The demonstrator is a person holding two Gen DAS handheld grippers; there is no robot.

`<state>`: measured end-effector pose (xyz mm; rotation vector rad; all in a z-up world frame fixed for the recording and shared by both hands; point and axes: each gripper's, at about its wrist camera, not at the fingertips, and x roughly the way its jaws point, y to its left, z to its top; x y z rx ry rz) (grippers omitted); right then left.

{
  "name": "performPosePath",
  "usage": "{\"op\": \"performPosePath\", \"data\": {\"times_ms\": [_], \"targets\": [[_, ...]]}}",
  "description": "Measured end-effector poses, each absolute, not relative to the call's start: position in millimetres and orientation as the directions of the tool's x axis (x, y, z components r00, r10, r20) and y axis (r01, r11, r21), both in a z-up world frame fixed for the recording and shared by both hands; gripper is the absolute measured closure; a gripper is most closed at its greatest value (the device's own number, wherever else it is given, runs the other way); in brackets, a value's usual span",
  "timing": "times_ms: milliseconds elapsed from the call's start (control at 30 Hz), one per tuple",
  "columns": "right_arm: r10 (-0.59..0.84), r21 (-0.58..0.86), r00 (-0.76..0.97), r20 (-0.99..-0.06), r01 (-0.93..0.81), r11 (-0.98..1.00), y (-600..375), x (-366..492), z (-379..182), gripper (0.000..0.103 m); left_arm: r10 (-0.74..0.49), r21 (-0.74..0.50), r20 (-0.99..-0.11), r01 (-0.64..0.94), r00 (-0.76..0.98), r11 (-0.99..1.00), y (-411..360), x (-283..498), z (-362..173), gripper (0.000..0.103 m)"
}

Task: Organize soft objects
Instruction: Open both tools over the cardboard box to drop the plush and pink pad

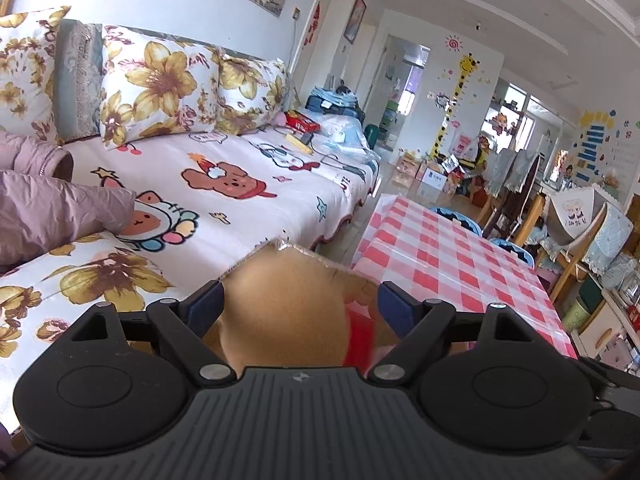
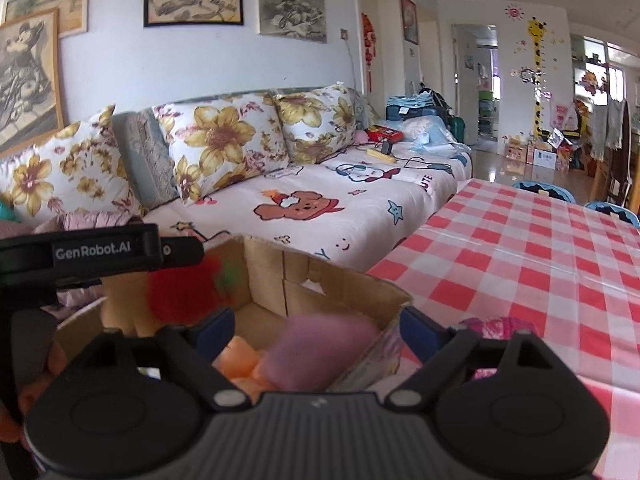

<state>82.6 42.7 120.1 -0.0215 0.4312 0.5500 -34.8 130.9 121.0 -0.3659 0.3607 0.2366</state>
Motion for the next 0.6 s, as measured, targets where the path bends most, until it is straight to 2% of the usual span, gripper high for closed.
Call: {"op": "performPosePath", "data": {"times_ms": [233,600], "targets": [[0.433,0.078,0.829,-0.355,-0.435,0.897,20,66,132,0.008,0.143,-0.303,-0.377,-0.268,0.915,0.915,128,-38,124,0.001],[0.299,0.088,0.871,-0.391,-0.288,0.954,-24,61,125,0.006,0.106,-0.288,-0.37,-0.222,0.923,0.931,120,-31,120,0.0]]}}
